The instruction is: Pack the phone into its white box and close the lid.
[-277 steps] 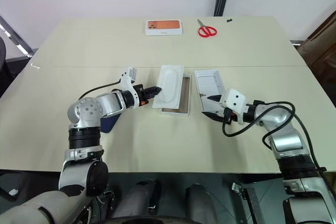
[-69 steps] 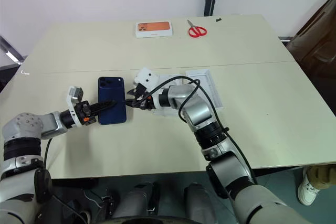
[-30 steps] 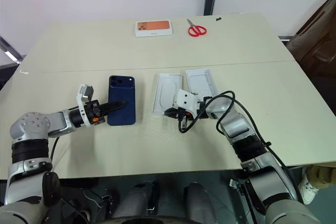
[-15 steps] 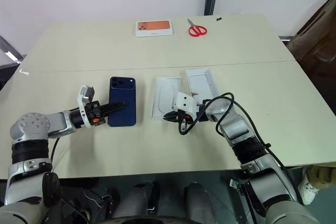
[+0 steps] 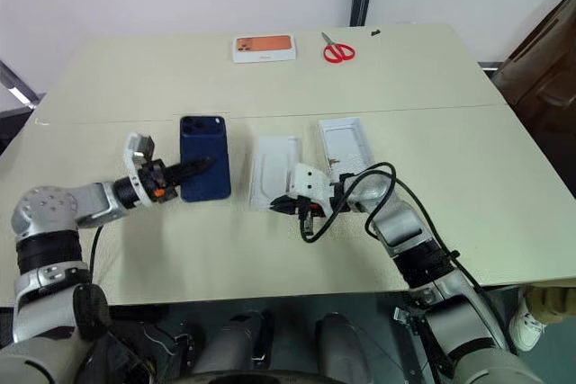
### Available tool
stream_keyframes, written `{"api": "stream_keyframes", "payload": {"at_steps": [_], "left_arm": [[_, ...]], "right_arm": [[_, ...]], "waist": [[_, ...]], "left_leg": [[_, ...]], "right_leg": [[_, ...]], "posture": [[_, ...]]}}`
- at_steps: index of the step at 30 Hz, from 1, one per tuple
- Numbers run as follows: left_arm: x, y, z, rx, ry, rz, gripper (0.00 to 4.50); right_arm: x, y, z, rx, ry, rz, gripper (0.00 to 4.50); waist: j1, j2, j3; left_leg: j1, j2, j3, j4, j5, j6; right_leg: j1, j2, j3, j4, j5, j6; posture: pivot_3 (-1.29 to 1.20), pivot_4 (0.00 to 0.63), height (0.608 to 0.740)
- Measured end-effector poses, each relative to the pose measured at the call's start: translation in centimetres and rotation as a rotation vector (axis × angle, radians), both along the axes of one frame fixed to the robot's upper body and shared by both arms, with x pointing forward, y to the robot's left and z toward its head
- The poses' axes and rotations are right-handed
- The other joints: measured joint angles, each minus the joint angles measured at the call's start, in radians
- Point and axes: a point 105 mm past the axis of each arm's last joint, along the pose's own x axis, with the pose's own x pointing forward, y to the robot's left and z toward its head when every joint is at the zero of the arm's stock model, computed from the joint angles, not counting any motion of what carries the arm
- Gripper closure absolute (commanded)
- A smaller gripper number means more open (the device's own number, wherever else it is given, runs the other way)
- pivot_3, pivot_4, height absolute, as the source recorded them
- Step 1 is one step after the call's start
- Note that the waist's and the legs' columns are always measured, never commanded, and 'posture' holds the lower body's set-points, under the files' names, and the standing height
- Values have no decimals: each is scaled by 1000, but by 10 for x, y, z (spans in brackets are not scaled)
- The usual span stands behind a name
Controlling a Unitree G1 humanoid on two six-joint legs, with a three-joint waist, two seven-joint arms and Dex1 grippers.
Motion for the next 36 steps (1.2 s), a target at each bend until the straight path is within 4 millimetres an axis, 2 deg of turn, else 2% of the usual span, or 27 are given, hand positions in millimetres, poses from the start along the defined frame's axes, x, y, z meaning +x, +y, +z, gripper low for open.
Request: {"api": "stream_keyframes", "payload": {"at_steps": [5,8,12,16,20,24,26,29,34,36], "left_arm": [[-1,-11,3,-34,13,-35,4500],[-2,-24,0,-34,17,-55,4500],[-8,-35,-8,-21,33,-77,4500],[-15,-39,-21,14,66,-86,4500],[-17,-40,-20,26,61,-93,4500],[-20,-49,-28,49,60,-92,4500],[-22,-54,-35,57,83,-98,4500],[-21,-60,-39,67,87,-103,4500],[-17,-61,-41,89,80,-79,4500],[-16,-61,-43,95,85,-78,3486]], "right_arm": [[-15,14,-6,6,10,36,4359],[-16,19,-5,9,33,18,3467],[-19,25,3,32,35,7,1554],[-14,6,6,-22,9,-35,1554],[-11,-15,19,-41,-21,-60,1554],[-1,-59,19,-101,-35,-155,1554],[7,-71,21,-101,-53,-201,1554],[18,-76,26,-67,-75,-248,1554],[27,-68,41,-5,-129,-257,1554],[27,-66,42,5,-134,-256,1502]], "waist": [[1,0,0],[2,0,0],[1,0,0],[3,0,0],[16,-1,0],[28,-1,1],[28,-2,1],[22,-3,1],[25,-3,1],[27,-3,1]], "left_leg": [[0,0,0,1,0,0],[0,0,0,1,0,0],[0,0,0,1,0,0],[0,0,0,1,0,0],[0,0,0,1,0,0],[0,0,1,2,0,0],[0,0,1,2,0,0],[0,0,1,1,0,0],[0,0,1,2,0,0],[0,0,1,2,0,0]], "right_leg": [[0,0,0,0,0,0],[0,0,0,1,0,0],[0,0,0,1,0,0],[0,0,0,1,0,0],[1,0,0,0,0,0],[2,-1,0,-2,0,0],[2,0,0,-1,0,0],[1,0,0,-1,0,0],[1,0,0,-1,0,0],[1,0,0,-1,0,0]], "posture": [[0,150,734],[0,150,734],[0,150,734],[0,150,734],[0,150,734],[0,150,734],[0,150,734],[0,150,734],[0,150,734],[0,150,734]]}}
